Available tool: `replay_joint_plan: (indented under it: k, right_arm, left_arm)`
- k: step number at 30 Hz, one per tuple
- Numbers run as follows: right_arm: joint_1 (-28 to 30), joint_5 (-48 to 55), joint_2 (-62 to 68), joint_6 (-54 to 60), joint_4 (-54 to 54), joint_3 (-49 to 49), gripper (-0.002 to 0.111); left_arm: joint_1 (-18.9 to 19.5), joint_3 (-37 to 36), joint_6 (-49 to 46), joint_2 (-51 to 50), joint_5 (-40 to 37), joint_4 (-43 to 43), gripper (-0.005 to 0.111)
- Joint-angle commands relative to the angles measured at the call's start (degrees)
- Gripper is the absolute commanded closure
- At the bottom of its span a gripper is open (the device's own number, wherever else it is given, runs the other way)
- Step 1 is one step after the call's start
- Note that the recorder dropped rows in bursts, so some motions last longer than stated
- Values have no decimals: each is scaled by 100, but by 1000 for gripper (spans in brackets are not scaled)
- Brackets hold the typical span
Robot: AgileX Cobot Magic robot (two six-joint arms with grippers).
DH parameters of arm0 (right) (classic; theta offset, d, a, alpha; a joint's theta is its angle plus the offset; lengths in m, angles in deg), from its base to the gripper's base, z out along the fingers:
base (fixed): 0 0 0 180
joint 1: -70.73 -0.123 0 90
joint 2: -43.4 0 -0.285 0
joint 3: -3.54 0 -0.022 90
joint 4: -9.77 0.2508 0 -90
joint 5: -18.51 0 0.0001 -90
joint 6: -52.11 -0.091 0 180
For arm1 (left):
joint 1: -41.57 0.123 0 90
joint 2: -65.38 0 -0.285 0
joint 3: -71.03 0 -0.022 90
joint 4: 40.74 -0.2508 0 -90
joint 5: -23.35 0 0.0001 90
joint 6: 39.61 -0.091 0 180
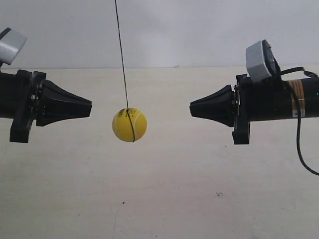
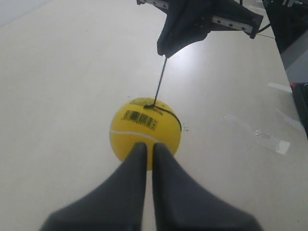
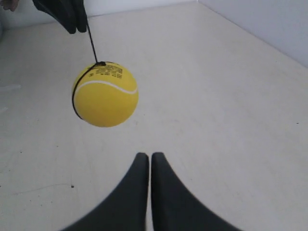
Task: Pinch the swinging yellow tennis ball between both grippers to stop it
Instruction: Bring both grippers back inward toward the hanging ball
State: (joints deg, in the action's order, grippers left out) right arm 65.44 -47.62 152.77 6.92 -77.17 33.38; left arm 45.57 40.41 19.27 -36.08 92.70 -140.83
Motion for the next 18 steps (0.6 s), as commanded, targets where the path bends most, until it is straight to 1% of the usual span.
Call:
replay_joint_plan:
  k: [1,7,13,18]
  right_arm:
    - [16,-183,276,29,49,-181,108]
    - [16,-384,759,-229,-137,-474,108]
    - [16,-384,840,-272,-191,-474,108]
    - [3,-384,840,-218,-126,-474,108]
  left_arm:
    - [23,42,-28,-26,62,15,102]
    - [23,42,-28,-26,62,15,102]
    - [11,42,-28,-50,62,15,102]
    - [-28,42,-28,-277,62,15,102]
